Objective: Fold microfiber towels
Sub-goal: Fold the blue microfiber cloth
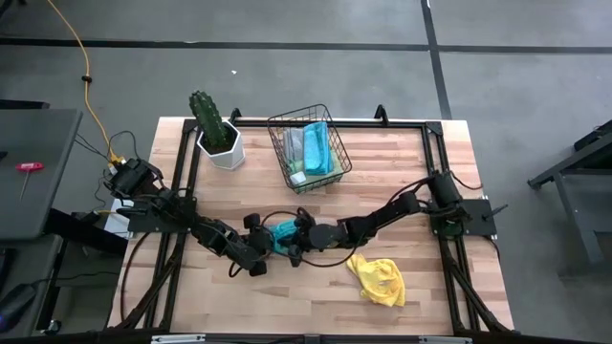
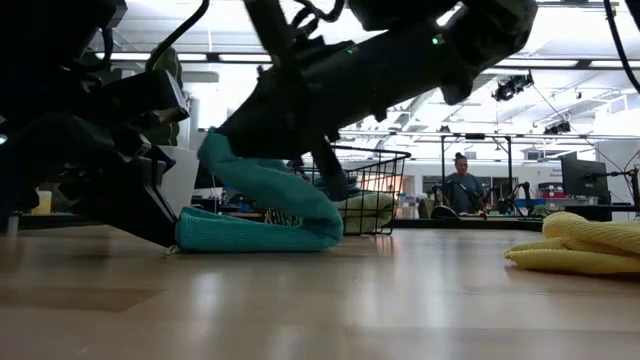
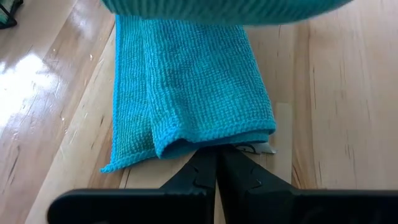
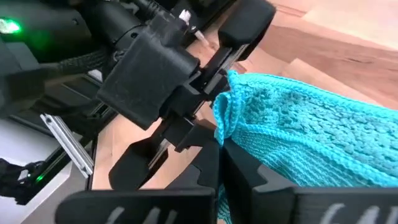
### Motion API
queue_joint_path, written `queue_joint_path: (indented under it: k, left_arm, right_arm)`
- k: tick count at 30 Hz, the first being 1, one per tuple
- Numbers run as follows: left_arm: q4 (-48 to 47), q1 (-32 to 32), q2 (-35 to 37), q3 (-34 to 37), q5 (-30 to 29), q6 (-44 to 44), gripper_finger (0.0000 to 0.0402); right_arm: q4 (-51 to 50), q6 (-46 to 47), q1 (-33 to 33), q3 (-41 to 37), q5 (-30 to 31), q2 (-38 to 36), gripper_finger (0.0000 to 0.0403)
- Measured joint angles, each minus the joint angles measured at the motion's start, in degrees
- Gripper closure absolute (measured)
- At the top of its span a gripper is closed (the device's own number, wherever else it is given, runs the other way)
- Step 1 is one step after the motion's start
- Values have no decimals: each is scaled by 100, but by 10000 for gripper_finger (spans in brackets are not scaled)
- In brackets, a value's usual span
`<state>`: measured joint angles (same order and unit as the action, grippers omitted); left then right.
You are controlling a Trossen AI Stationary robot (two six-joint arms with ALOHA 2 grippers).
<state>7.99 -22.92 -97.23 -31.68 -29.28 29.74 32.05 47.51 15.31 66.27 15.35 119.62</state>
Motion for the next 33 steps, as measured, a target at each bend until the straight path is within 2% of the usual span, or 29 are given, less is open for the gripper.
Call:
queue_joint_path:
  k: [5,13,16,20,24,28,33]
  left_arm:
    - [0,0,0,0,-2,0,401]
    - [0,0,0,0,-2,0,401]
    - [2,0,0,0,-4,1,401]
    - [2,0,0,0,-4,2,401]
    - [1,0,0,0,-3,1,401]
    - [-3,0,0,0,-4,0,401]
    - [-28,0,0,-2,-2,0,401]
  right_arm:
    - [-230,28,-7,130,-34,145,403]
    - [-248,150,-8,135,310,167,398]
    - [-131,149,-29,135,196,167,374]
    - [-3,149,-44,135,108,167,319]
    - [71,-37,-43,135,312,167,265]
    - [146,-914,-46,135,258,40,234]
    - [-889,-2021,-34,139,438,-569,227]
